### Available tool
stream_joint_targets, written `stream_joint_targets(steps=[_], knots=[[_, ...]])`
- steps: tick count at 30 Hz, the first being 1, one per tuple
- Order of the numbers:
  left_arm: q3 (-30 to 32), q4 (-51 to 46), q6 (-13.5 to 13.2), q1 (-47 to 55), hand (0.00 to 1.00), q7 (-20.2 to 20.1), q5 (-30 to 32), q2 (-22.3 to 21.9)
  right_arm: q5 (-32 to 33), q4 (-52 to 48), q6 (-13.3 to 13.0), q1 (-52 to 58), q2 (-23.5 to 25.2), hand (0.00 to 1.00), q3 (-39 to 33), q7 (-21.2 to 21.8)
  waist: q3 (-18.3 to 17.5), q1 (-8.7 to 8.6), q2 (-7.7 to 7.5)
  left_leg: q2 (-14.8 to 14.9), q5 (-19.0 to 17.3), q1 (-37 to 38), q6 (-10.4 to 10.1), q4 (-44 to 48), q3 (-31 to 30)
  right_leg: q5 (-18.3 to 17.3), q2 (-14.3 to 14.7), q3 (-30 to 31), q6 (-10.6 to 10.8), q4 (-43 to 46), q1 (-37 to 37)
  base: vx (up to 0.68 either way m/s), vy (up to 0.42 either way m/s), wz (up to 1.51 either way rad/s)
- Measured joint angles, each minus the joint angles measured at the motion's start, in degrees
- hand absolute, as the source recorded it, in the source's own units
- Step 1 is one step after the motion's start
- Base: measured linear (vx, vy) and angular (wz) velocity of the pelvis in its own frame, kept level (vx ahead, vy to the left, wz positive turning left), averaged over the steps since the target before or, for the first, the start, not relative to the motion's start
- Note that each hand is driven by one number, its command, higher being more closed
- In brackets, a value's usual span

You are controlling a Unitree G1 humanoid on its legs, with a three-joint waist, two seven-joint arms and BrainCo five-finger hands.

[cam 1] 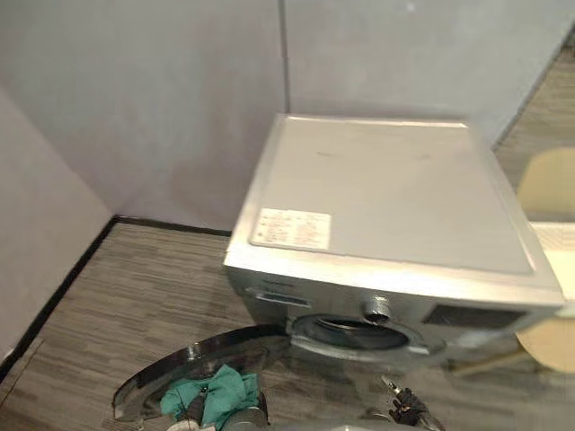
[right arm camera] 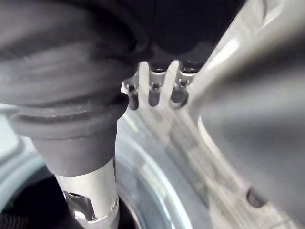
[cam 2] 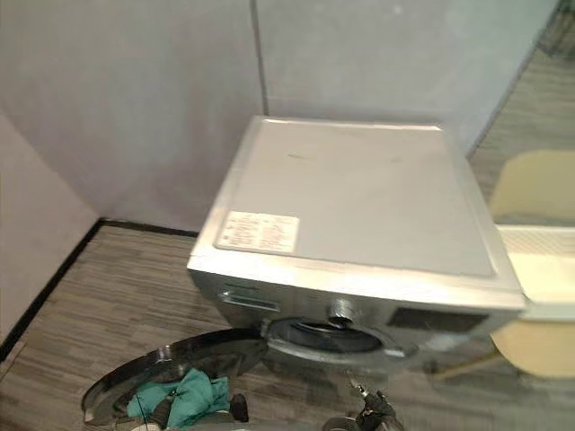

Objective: Pick up the laundry basket with both hands and put the clothes into the washing machine.

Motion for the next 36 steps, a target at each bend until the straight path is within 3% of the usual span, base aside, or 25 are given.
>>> stream_joint_targets(steps=[1, 2, 3, 4, 7, 8, 10, 13, 16, 17, 20, 22, 24, 26, 30, 36], knots=[[-0.64, 0.01, -0.01, -0.01, 1.0, 0.05, 0.02, 0.16, -0.07, 0.03, 0.06, 0.72, -0.17, 0.0, -0.11, -0.04, 0.13, -0.45, 0.17, 0.28, -0.02, -0.21, -0.03, 0.78, -0.61, 0.06, -0.01, -1.47, -0.83, 0.67, 0.12, -0.07, -0.099, 0.19], [-1.29, 0.03, -0.01, 0.04, 1.0, 0.31, -0.01, 0.07, -0.19, -0.02, 0.03, 2.21, -0.35, 0.0, -0.39, -0.07, 0.5, -0.74, 0.75, 1.21, -0.01, 0.38, -0.08, 1.59, -1.88, -0.77, 0.1, -5.46, -4.84, 2.21, 1.08, -0.03, -0.072, 0.11], [-1.32, 0.02, -0.09, 0.08, 1.0, 0.65, -0.05, -0.17, -0.38, -0.1, 0.0, 2.61, -0.49, 0.0, -0.64, 0.01, 0.54, -0.72, 0.92, 2.37, -0.01, 0.78, -0.29, 2.17, -2.12, -1.61, 0.05, -9.56, -10.91, 3.83, 1.15, -0.02, -0.057, -0.03], [-1.38, -0.08, -0.23, 0.05, 1.0, 0.64, -0.09, -0.38, -0.63, -0.12, -0.06, 2.61, -0.43, 0.0, -0.32, 0.03, 0.61, -0.7, 0.65, 3.17, -0.01, 0.76, -0.47, 2.8, -2.14, -1.73, -0.08, -11.92, -13.26, 4.42, 1.14, -0.02, -0.025, -0.18], [-1.57, -0.19, -0.6, 0.05, 1.0, 0.65, -0.23, 0.8, -1.49, -0.23, -0.16, 2.48, -0.16, 0.0, 1.6, 0.04, 0.83, -0.37, -0.89, 4.97, -0.35, 0.31, -1.12, 4.21, -1.37, -1.48, -0.29, -15.34, -11.77, 3.9, 1.12, -0.03, -0.044, -0.31], [-1.62, -0.17, -0.6, 0.1, 1.0, 0.64, -0.28, 1.41, -1.58, -0.18, -0.12, 2.45, 0.21, 0.0, 2.53, 0.08, 1.07, -0.28, -1.04, 5.47, -0.8, 0.02, -1.8, 4.17, -0.94, -0.8, -0.16, -16.09, -7.4, 1.97, 1.46, 0.0, -0.05, -0.2], [-1.58, -0.16, -0.59, 0.3, 1.0, 0.69, -0.72, 1.72, -1.75, -0.11, -0.02, 2.39, 0.47, 0.0, 2.86, 0.14, 1.14, -0.17, -1.54, 6.5, -1.0, -0.05, -2.15, 3.78, -0.87, 1.49, 0.44, -18.92, -2.26, -2.63, 3.64, 0.05, -0.072, -0.17], [-1.62, -0.15, -0.59, 0.47, 1.0, 0.85, -1.95, 1.63, -1.96, -0.06, -0.01, 2.41, 0.29, 0.0, 3.38, 0.2, 1.24, 0.25, -1.17, 8.27, -0.9, 0.18, -3.37, 4.02, -0.86, 6.05, 2.21, -19.09, -0.42, -5.64, 5.01, 0.06, -0.071, -0.09], [-2.52, -0.83, -0.57, 0.18, 1.0, 1.13, -2.41, 0.37, -2.29, -0.2, -0.12, 0.84, -1.41, 0.0, 5.36, 0.2, 2.67, 0.68, 1.52, 11.51, -1.24, 0.18, -4.67, 6.06, -0.69, 6.05, 4.86, -18.02, -0.67, -3.65, 4.05, 0.07, -0.103, -0.32], [-4.03, -3.86, -0.44, 0.15, 1.0, 1.37, -2.41, -0.13, -2.48, -0.88, -0.24, -0.77, -2.42, 0.0, 5.49, 0.2, 4.04, 0.83, 2.58, 12.9, -2.15, -2.52, -4.53, 10.24, -1.15, 4.93, 5.35, -16.9, -1.08, 0.8, 0.41, -0.01, -0.062, -0.39], [-7.17, -11.93, 0.02, -0.21, 1.0, 1.63, -2.52, 0.33, -2.12, -2.17, -0.44, -4.6, -5.12, 0.0, 6.12, 0.03, 8.51, 0.6, 4.59, 13.1, -3.77, -9.54, -3.02, 18.45, -3.83, 3.08, 4.11, -15.15, -1.26, 11.18, -8.06, -0.06, -0.012, -0.3], [-11.85, -21.63, -0.02, -1.05, 1.0, 2.03, -3.56, 1.64, -1.18, -2.77, -0.7, -8.42, -6.09, 0.0, 6.46, -0.28, 12.82, -0.42, 4.39, 12.4, -4.7, -15.72, -2.75, 25.05, -6.56, 0.74, 2.13, -15.1, -1.2, 19.66, -14.18, -0.22, 0.044, 0.2], [-17.72, -28.9, -0.53, -8.22, 1.0, 1.96, -3.91, 1.93, 0.13, -7.04, -1.57, -11.34, -5.68, 0.0, 6.96, -0.98, 17.13, -0.31, 3.66, 12.32, -10.61, -23.05, -3.34, 34.42, -8.59, -5.04, 0.19, -13.58, -1.13, 30.54, -21.53, -0.3, 0.056, 0.23], [-21.57, -31.19, -1.62, -14.31, 1.0, 1.95, -4.7, 0.73, 1.67, -9.87, -2.04, -15.12, -5.33, 0.0, 9.91, -1.82, 19.02, -0.29, 2.47, 12.78, -13.82, -29.92, -3.94, 41.85, -9.23, -9.02, -0.61, -11.2, -0.49, 38.12, -29.18, -0.29, 0.025, -0.18], [-27.82, -32.08, -1.92, -25.74, 1.0, 2.14, -4.62, -5.53, 5.23, -19.45, -3.4, -19.03, -3.32, 0.0, 16.3, -3.89, 21.38, -0.35, 1.61, 15.73, -15.45, -40.53, -4.42, 50.83, -9.11, -9.65, 0.81, -7.74, -1.06, 46.41, -42.35, -0.26, 0.005, -0.49], [-29.89, -33.58, -2.22, -32.92, 1.0, 4.15, -4.6, -12.2, 8.47, -32.0, -5.77, -18.92, -0.72, 0.0, 21.44, -5.91, 23.32, -0.72, 1.31, 19.33, -16.83, -50.47, -5.57, 58.63, -9.94, -10.23, 2.85, -5.52, -2.43, 54.54, -54.71, -0.08, -0.055, -0.34]])
